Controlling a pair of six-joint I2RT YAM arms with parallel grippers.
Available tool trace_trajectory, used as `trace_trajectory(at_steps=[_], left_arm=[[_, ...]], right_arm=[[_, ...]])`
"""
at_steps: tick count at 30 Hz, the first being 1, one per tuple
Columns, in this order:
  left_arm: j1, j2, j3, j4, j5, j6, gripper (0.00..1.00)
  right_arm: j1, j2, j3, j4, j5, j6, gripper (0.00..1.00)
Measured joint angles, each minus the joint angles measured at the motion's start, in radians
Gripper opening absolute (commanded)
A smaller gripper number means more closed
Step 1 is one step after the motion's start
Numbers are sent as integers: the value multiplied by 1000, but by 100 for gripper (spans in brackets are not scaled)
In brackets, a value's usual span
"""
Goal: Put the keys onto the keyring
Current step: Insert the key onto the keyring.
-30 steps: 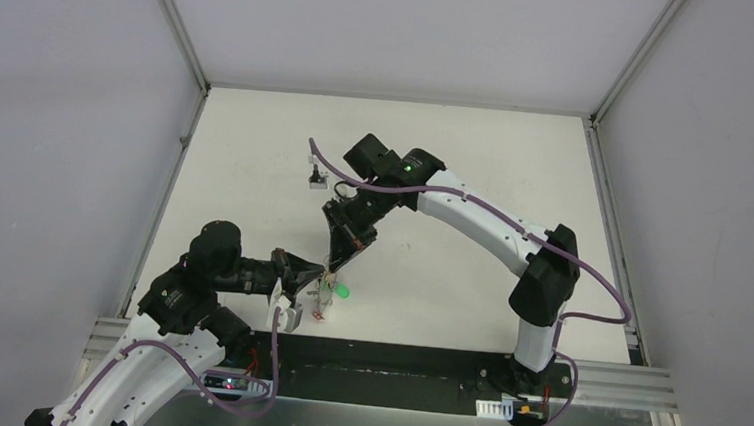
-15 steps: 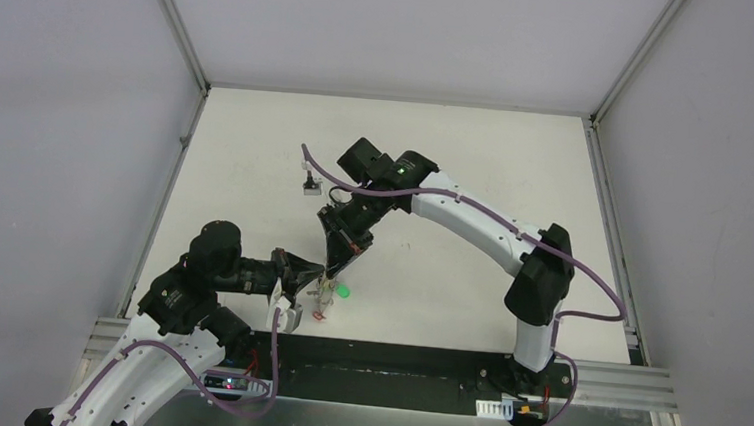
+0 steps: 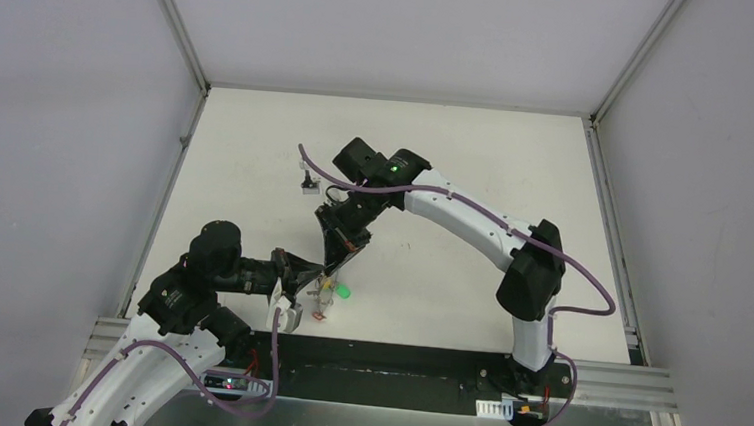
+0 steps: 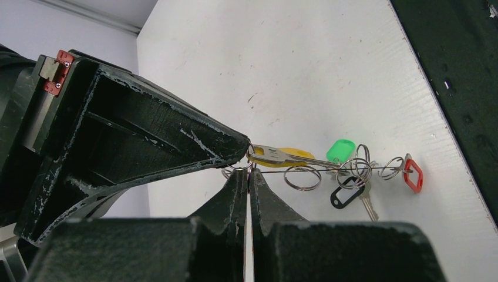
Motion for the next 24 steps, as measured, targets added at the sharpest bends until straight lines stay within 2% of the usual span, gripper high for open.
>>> trace_trajectory(at_steps=[24], left_arm=[[0, 0, 0, -7, 2, 0, 0]], right_arm=[[0, 27, 24, -76, 64, 26, 0]])
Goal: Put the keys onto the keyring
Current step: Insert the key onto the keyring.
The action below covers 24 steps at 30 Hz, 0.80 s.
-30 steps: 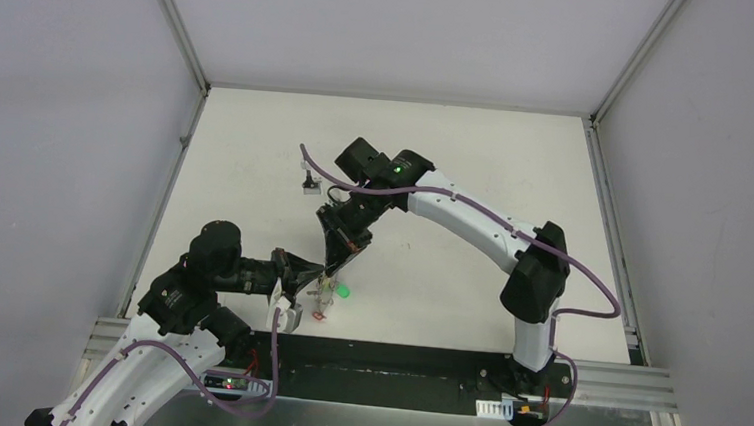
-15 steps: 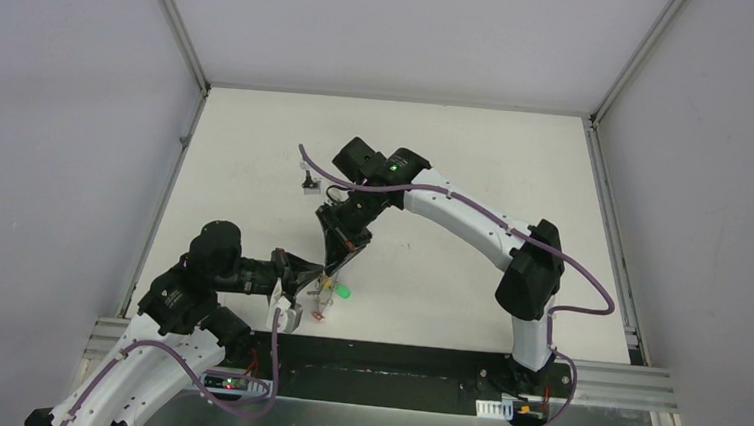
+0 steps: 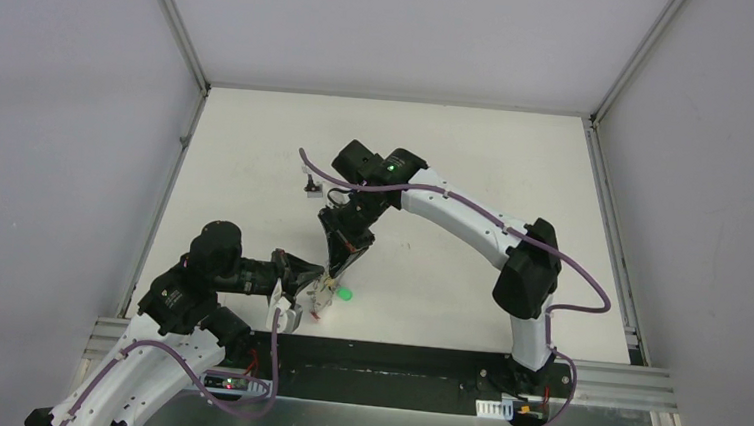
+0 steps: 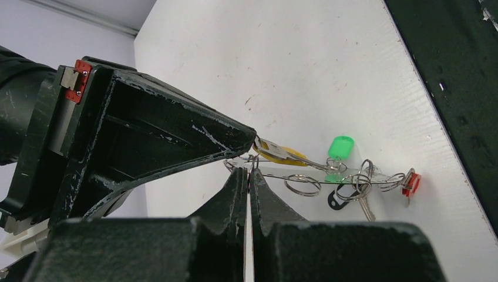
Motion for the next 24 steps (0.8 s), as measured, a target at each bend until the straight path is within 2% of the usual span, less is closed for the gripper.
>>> trace_trajectory(at_steps=[9, 11, 14, 18, 21, 24], left_arm=[[0, 0, 0, -1, 0, -2, 0], [0, 0, 0, -2, 0, -3, 0], [0, -4, 0, -2, 0, -7, 0], [0, -20, 0, -2, 0, -17, 0], [0, -23, 0, -2, 1, -21, 0], [0, -23, 0, -2, 1, -23, 0]], right_arm=[[1, 3, 2, -3, 12, 0, 0], [1, 3, 2, -2, 17, 0, 6], [1, 3, 2, -1, 27, 0, 21], [1, -2, -26, 14, 74, -4, 49], [-3, -28, -73, 40, 119, -3, 59], [-14, -95, -129, 78, 161, -3, 61]])
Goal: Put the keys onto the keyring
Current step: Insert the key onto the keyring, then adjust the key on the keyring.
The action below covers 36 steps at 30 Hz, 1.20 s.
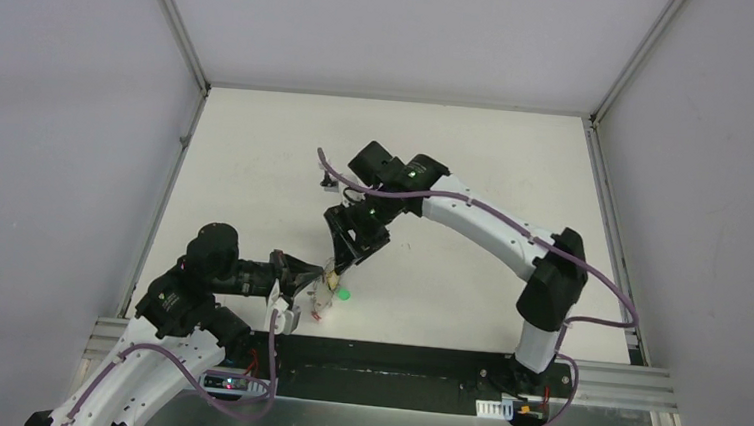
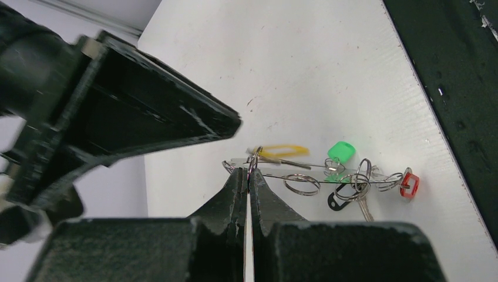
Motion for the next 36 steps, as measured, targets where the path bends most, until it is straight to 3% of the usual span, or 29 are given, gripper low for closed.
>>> trace_trajectory(at_steps=[5, 8, 10, 16, 23, 28, 36], left_arm=[[0, 3, 0, 3, 6, -16, 0], [0, 15, 0, 24, 13, -78, 0], [0, 32, 0, 51, 12, -148, 0], [0, 127, 7, 187, -14, -484, 0], [0, 239, 24, 402, -74, -920, 0], [0, 246, 20, 587, -102, -1095, 0], [0, 246, -35, 801, -107, -1184, 0]], right_arm=[[-24, -158, -71, 85, 53, -2, 72], [-39, -277, -129, 165, 100, -11, 83], [-43, -366, -187, 232, 148, -18, 99], [-50, -655, -456, 498, 386, 2, 100], [-60, -905, -813, 891, 371, -53, 99], [-60, -863, -841, 1024, 256, -76, 74], [-53, -745, -809, 1117, 47, -108, 33]])
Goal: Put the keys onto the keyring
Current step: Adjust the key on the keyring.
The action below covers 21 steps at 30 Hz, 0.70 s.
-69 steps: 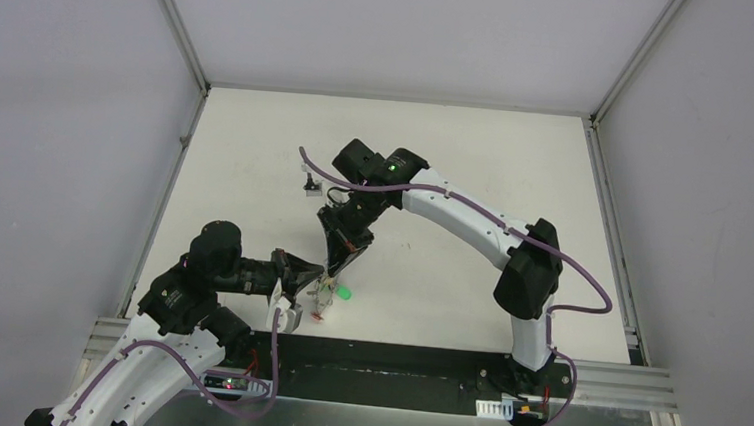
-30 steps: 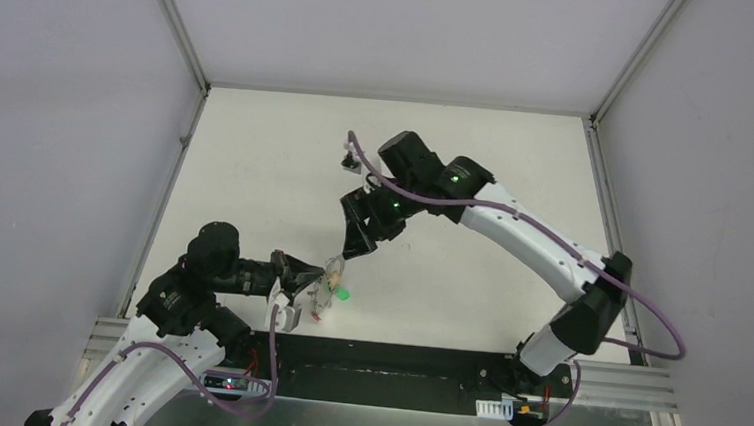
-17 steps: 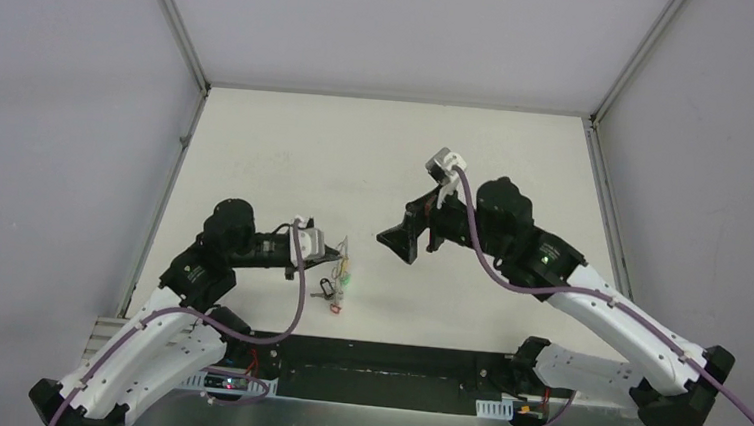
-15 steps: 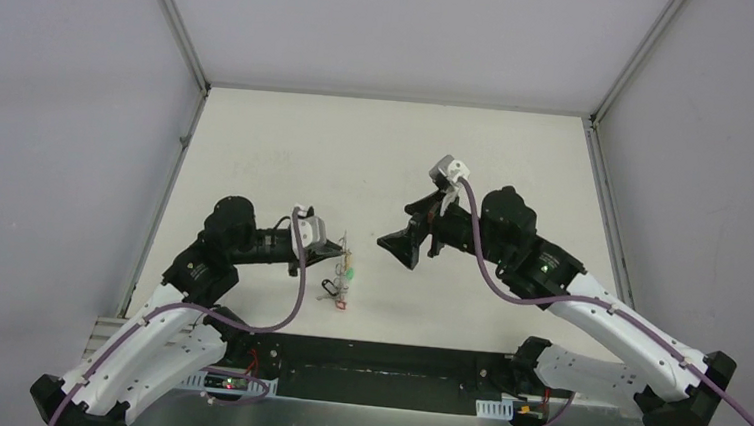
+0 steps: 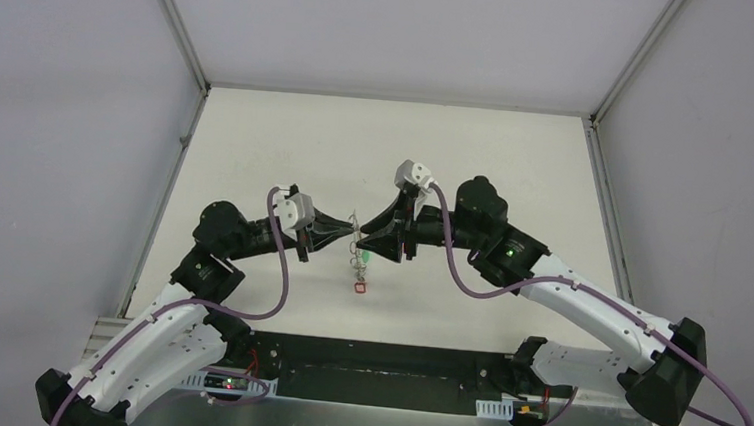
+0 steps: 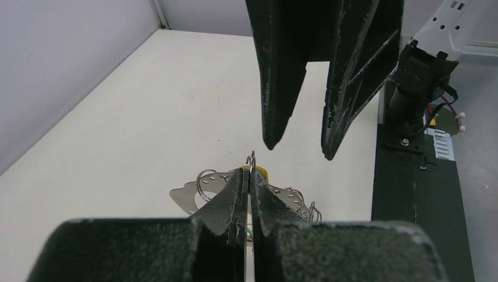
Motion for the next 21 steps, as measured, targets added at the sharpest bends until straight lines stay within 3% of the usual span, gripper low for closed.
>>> trace_trajectory(at_steps=[8, 21], left_arm=[[0, -4, -20, 70, 18, -21, 0], [0, -8, -20, 92, 48, -22, 0]], right_arm=[[13, 11, -1, 74, -69, -45, 24], [15, 15, -1, 65, -108, -190, 54]])
